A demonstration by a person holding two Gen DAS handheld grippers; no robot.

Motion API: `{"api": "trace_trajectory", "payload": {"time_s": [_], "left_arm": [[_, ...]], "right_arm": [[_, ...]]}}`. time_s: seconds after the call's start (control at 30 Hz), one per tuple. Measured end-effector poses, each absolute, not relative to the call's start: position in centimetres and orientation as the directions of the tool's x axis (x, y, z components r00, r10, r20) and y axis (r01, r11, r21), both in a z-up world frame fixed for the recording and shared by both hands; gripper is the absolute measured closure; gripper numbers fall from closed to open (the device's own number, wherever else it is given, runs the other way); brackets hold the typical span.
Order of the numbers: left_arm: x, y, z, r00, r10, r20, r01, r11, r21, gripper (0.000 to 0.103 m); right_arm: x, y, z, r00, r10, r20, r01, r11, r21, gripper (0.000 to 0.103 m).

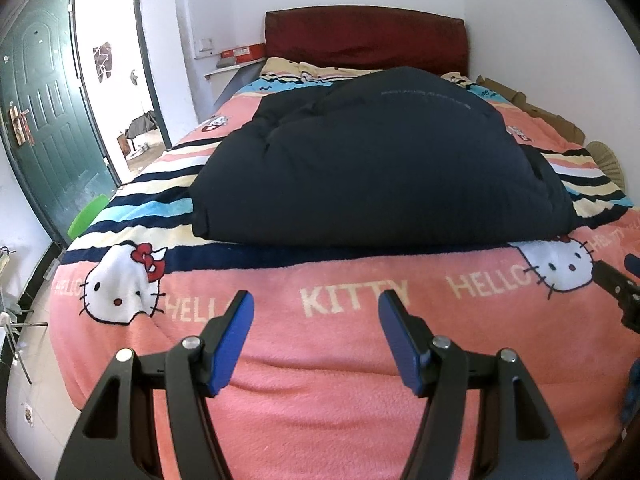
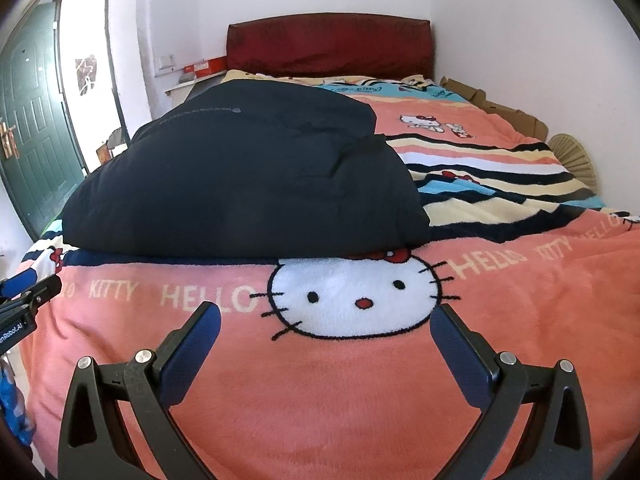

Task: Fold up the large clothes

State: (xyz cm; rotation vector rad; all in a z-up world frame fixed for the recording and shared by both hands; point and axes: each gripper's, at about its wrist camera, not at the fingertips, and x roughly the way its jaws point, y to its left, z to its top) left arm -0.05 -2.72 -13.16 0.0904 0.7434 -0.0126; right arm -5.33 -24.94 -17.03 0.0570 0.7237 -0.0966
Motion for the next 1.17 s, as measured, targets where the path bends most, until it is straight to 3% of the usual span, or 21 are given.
{"api": "trace_trajectory", "payload": {"time_s": [1.17], "left_arm": [[-0.2,-2.4,-13.0,0.745,0.011,-0.667,0.045,0.997,0.066,0.040]], "right_arm": [[-5.3,-26.0,-17.1,0.742,-0.074,-0.666,0.117,0.993,0.019,0.000]]}}
